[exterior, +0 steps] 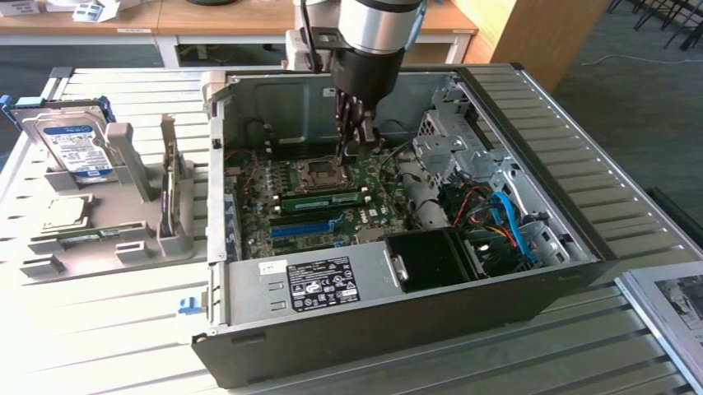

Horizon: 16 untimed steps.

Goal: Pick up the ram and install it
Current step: 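Insert the ram into the slot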

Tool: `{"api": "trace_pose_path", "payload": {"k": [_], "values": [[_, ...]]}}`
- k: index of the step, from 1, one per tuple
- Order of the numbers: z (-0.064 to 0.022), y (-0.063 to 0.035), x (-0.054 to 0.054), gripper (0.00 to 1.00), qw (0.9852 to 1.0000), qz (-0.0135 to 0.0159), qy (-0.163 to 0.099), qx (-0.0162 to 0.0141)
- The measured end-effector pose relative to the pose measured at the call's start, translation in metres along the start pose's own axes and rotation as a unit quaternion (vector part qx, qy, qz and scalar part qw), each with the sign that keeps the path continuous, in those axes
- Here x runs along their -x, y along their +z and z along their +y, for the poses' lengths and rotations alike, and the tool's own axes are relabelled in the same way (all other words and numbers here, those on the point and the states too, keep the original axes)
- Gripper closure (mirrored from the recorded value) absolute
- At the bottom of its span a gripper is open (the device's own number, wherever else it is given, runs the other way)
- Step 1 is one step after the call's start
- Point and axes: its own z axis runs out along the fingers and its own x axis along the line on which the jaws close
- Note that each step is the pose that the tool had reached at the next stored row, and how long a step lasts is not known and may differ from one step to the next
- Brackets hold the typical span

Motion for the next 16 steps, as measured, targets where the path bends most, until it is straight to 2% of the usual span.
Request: {"api": "trace_pose_path", "payload": {"k": [16], "values": [[0.0012, -0.0243, 0.001, 0.75, 1.0000, 0.0000, 0.000, 0.0000]]}}
